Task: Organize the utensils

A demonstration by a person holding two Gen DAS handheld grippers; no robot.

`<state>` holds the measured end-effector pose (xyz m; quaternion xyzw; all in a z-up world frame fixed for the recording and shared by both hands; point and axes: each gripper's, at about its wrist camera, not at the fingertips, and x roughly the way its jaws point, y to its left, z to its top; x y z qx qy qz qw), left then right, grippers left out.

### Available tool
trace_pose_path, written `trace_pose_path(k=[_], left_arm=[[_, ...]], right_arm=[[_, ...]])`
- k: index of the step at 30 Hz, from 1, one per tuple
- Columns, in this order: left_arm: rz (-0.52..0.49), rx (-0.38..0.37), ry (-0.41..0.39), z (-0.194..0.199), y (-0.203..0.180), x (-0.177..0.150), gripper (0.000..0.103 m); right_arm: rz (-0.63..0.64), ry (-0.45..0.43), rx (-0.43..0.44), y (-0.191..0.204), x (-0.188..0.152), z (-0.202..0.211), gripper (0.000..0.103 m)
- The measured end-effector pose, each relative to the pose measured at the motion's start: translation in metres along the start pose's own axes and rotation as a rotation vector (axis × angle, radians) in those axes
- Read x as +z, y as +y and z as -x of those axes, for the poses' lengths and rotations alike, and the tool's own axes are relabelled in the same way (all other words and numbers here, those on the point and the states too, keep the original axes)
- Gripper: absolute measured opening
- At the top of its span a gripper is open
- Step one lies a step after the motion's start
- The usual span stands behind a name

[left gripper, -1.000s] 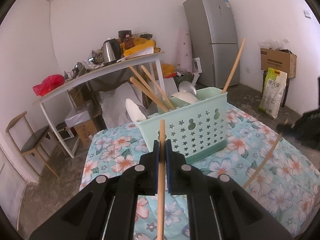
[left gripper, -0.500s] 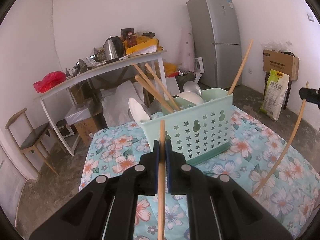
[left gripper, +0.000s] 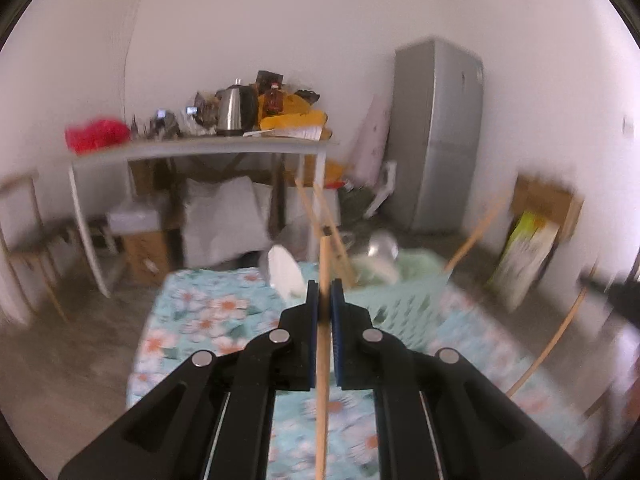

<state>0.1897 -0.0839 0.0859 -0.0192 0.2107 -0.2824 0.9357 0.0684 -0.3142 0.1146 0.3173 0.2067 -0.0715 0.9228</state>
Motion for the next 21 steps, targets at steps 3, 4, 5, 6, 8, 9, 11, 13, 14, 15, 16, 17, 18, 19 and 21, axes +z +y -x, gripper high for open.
trace_pose_path(k=[3, 4, 5, 6, 8, 9, 11, 13, 14, 15, 16, 17, 18, 19, 21], left_arm=[[0.113, -0.066, 0.04, -0.001, 0.02, 0.009, 0.006], [0.143, -0.084, 0.049, 0.0, 0.025, 0.011, 0.006], [0.161, -0.095, 0.051, 0.001, 0.027, 0.013, 0.006], [0.176, -0.106, 0.05, 0.003, 0.029, 0.015, 0.006], [0.199, -0.131, 0.032, 0.009, 0.03, 0.022, 0.005], [0.206, -0.143, 0.026, 0.011, 0.03, 0.025, 0.005], [0.225, -0.185, -0.004, 0.019, 0.025, 0.037, 0.005], [0.234, -0.221, -0.044, 0.025, 0.022, 0.052, 0.005], [0.236, -0.239, -0.077, 0.03, 0.019, 0.062, 0.005], [0.237, -0.253, -0.114, 0.036, 0.016, 0.072, 0.005], [0.237, -0.264, -0.152, 0.04, 0.012, 0.081, 0.005], [0.236, -0.272, -0.184, 0.044, 0.01, 0.089, 0.005], [0.233, -0.28, -0.219, 0.048, 0.005, 0.098, 0.005], [0.231, -0.289, -0.247, 0.048, 0.0, 0.106, 0.005], [0.228, -0.292, -0.288, 0.045, -0.006, 0.115, 0.005]], right_arm=[[-0.011, 0.0, 0.004, -0.003, -0.001, 0.002, 0.004], [-0.014, 0.002, 0.004, -0.004, -0.001, 0.002, 0.004], [-0.015, 0.003, 0.004, -0.005, -0.001, 0.002, 0.004], [-0.016, 0.004, 0.003, -0.007, -0.001, 0.002, 0.004], [-0.019, 0.006, 0.001, -0.008, -0.002, 0.003, 0.004], [-0.022, 0.006, 0.0, -0.009, -0.002, 0.003, 0.004], [-0.027, 0.003, 0.001, -0.011, -0.001, 0.005, 0.004], [-0.032, -0.002, 0.002, -0.013, 0.0, 0.007, 0.004], [-0.034, -0.003, 0.002, -0.013, 0.0, 0.008, 0.004], [-0.037, -0.005, 0.002, -0.014, 0.0, 0.009, 0.004], [-0.039, -0.006, 0.003, -0.015, 0.0, 0.01, 0.004], [-0.042, -0.008, 0.005, -0.016, 0.0, 0.011, 0.004], [-0.044, -0.008, 0.006, -0.016, 0.0, 0.011, 0.004], [-0.047, -0.009, 0.009, -0.017, 0.0, 0.012, 0.004], [-0.052, -0.01, 0.013, -0.018, 0.0, 0.013, 0.004]])
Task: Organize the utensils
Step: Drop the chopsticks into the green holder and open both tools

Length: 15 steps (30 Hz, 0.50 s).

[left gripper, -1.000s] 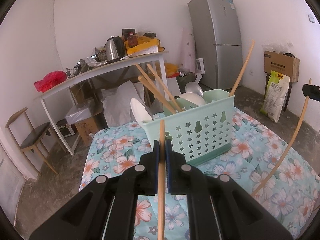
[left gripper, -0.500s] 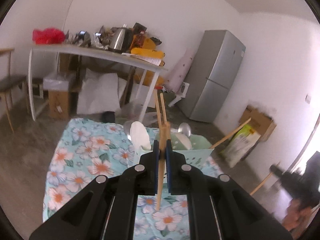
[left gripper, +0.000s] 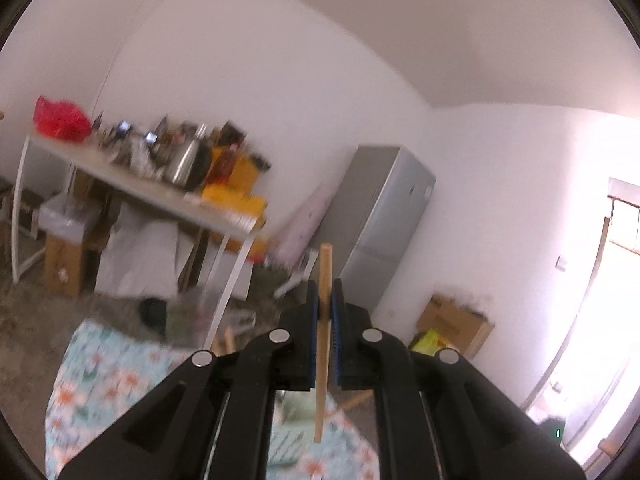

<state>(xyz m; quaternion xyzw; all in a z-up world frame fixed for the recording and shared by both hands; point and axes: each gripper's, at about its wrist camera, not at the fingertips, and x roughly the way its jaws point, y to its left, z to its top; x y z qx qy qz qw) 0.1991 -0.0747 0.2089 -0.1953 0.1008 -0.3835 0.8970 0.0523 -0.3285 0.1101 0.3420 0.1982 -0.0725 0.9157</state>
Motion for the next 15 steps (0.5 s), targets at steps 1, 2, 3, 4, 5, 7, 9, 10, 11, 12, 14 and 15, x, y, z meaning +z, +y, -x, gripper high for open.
trace_pose_path(k=[1, 2, 3, 4, 5, 7, 9, 10, 11, 12, 14, 15], left_arm=[[-0.014, 0.005, -0.024, -0.009, -0.005, 0.002, 0.005], [-0.022, 0.014, -0.035, -0.016, -0.007, 0.002, 0.005], [-0.029, 0.022, -0.041, -0.022, -0.007, 0.001, 0.005], [-0.043, 0.037, -0.045, -0.032, -0.008, -0.002, 0.005], [-0.048, 0.046, -0.043, -0.042, -0.007, -0.006, 0.005], [-0.047, 0.067, -0.014, -0.059, -0.004, -0.016, 0.005], [-0.048, 0.076, 0.004, -0.072, 0.001, -0.028, 0.005], [-0.054, 0.087, 0.019, -0.079, 0.003, -0.038, 0.005], [-0.053, 0.092, 0.035, -0.082, 0.006, -0.044, 0.006], [-0.04, 0.093, 0.067, -0.085, 0.01, -0.052, 0.006], [-0.028, 0.093, 0.099, -0.086, 0.013, -0.062, 0.007], [-0.03, 0.087, 0.108, -0.083, 0.013, -0.066, 0.007]], right_arm=[[-0.004, 0.0, 0.003, -0.001, 0.0, 0.0, 0.004], [-0.006, 0.001, 0.005, -0.001, 0.0, 0.0, 0.004], [-0.008, 0.001, 0.007, -0.002, 0.0, 0.001, 0.004], [-0.01, 0.001, 0.008, -0.003, 0.0, 0.001, 0.004], [-0.01, 0.001, 0.008, -0.003, 0.0, 0.001, 0.004], [-0.009, 0.003, 0.008, -0.003, 0.0, 0.001, 0.004], [-0.009, 0.003, 0.008, -0.003, 0.0, 0.001, 0.004], [-0.009, 0.005, 0.008, -0.003, 0.0, 0.0, 0.004], [-0.008, 0.004, 0.007, -0.003, 0.0, 0.0, 0.004], [-0.007, 0.005, 0.007, -0.004, 0.0, 0.001, 0.004], [-0.002, 0.004, 0.004, -0.005, 0.001, 0.001, 0.004], [0.001, 0.002, 0.004, -0.005, 0.002, 0.002, 0.004]])
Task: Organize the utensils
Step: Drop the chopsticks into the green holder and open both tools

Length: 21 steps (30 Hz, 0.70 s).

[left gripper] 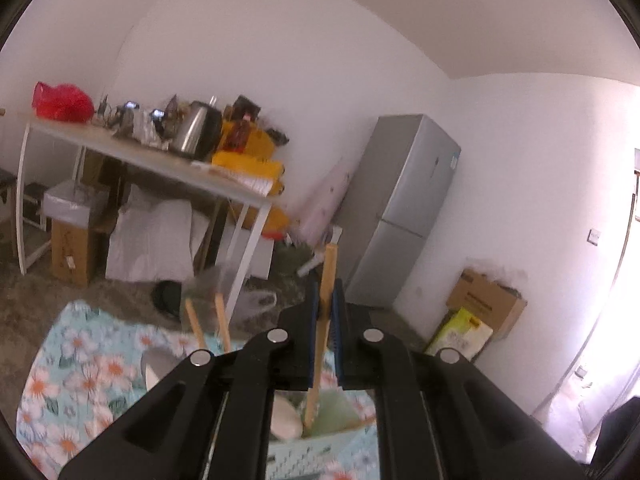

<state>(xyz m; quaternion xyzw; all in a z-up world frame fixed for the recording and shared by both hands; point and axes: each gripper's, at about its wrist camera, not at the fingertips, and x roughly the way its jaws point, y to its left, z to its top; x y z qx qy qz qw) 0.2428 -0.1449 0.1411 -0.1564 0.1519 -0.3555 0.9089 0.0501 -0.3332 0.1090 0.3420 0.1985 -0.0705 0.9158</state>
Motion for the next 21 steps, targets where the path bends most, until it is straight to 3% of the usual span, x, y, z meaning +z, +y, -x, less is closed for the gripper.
trace_pose_path(k=[5, 10, 16, 21], left_arm=[[-0.047, 0.01, -0.034, 0.023, 0.003, -0.006, 0.039], [-0.093, 0.056, -0.068, 0.059, 0.005, -0.008, 0.051], [-0.175, 0.118, -0.031, 0.095, 0.008, -0.03, 0.065], [-0.236, 0.184, 0.007, 0.116, 0.012, -0.061, 0.078]], right_arm=[[0.034, -0.029, -0.005, 0.007, 0.007, 0.003, 0.004], [0.111, -0.099, 0.02, 0.033, 0.023, 0.008, 0.004], [0.3, -0.266, 0.059, 0.096, 0.051, 0.011, 0.004], [0.412, -0.341, 0.071, 0.137, 0.069, -0.004, 0.004]])
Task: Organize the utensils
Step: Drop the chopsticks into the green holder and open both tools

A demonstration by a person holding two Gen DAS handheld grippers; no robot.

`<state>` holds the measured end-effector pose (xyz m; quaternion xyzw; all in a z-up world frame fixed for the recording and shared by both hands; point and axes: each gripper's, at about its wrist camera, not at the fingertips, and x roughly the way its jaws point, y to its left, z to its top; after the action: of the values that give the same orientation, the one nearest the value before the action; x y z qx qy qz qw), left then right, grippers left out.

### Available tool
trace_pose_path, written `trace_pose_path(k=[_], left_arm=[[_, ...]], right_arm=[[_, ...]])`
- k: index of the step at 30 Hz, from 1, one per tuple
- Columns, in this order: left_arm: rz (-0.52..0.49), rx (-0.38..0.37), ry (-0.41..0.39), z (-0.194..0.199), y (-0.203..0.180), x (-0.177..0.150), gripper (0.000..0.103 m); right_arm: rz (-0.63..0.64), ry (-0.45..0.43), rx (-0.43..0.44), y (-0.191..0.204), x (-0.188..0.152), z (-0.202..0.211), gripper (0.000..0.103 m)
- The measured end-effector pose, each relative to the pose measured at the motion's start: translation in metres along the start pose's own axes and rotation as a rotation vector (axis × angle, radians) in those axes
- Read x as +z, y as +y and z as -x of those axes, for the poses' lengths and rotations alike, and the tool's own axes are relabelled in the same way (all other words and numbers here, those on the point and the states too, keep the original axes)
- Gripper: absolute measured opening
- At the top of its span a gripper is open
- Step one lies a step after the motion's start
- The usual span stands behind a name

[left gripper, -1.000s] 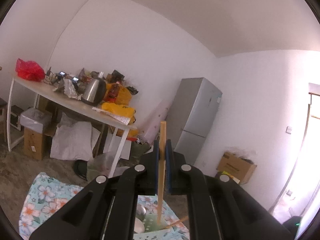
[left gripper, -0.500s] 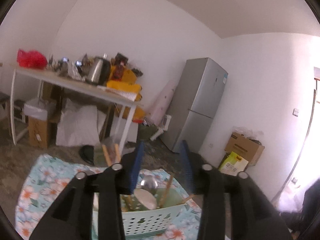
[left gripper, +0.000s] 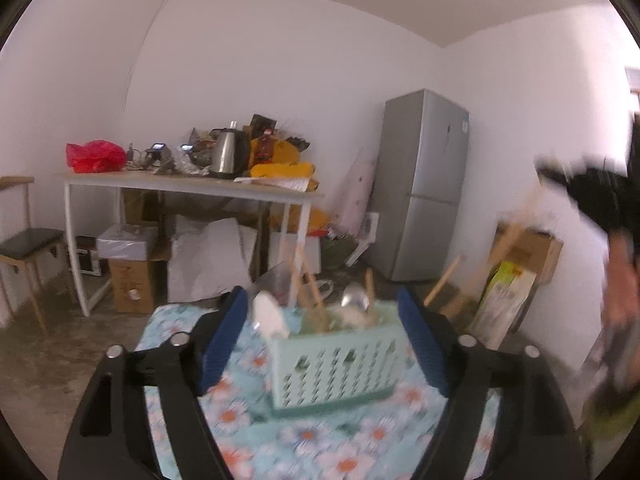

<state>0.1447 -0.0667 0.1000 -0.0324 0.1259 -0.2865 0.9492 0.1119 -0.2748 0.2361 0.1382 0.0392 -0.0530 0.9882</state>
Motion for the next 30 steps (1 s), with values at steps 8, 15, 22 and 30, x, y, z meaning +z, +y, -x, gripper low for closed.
trace_pose_path(k=[8, 15, 22, 30], left_arm=[[-0.015, 0.043, 0.066, 0.017, -0.002, -0.04, 0.092], [-0.019, 0.084, 0.068, 0.023, -0.009, -0.053, 0.097], [-0.023, 0.142, 0.085, 0.019, -0.007, -0.055, 0.097], [0.011, 0.187, 0.109, 0.013, -0.005, -0.052, 0.097]], right_arm=[[0.128, -0.025, -0.033, 0.023, -0.009, -0.06, 0.004], [0.189, 0.087, -0.069, 0.02, -0.058, -0.101, 0.004], [0.091, 0.125, -0.004, 0.003, -0.067, -0.066, 0.033], [0.096, 0.196, -0.046, 0.012, -0.09, -0.007, 0.058]])
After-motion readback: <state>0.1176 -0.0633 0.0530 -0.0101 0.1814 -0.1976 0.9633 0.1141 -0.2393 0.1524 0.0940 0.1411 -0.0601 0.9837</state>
